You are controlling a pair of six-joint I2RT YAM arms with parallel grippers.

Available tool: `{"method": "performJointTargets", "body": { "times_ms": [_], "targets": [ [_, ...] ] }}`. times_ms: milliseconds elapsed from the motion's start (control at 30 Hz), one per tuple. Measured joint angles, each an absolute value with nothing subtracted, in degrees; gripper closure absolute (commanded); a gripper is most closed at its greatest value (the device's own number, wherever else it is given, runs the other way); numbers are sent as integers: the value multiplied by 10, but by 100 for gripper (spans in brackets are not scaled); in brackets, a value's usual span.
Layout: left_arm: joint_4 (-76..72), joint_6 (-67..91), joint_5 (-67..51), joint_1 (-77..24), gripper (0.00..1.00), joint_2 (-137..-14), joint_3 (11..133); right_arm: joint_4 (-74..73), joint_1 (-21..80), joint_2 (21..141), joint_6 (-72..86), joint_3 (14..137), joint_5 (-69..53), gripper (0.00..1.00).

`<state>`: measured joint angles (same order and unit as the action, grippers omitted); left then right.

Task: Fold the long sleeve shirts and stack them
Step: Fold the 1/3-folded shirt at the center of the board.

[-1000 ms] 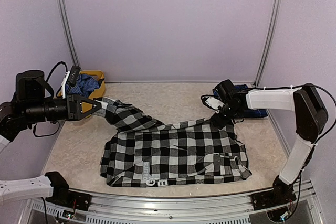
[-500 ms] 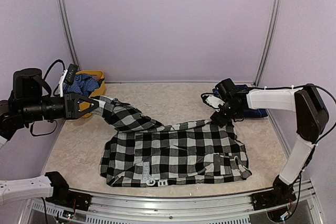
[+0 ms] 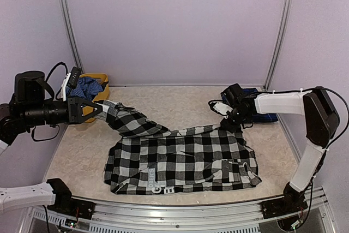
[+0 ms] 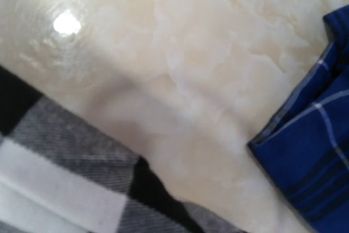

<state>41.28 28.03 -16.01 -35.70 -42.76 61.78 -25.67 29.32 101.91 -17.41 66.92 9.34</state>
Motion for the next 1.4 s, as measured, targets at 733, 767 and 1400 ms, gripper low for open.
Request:
{"method": "performJointTargets", "body": {
  "times_ms": [733,767,1400],
  "targets": [
    [455,267,-157,-342,100,-447,666,-324,317,978,-73,646,93,100],
    [464,267,-156,-342,100,-447,671,-333,323,970,-63,641,98,100],
    [596,276,-185,-342,100,-423,740,-453,412,938,83,606,142,100]
  ]
}}
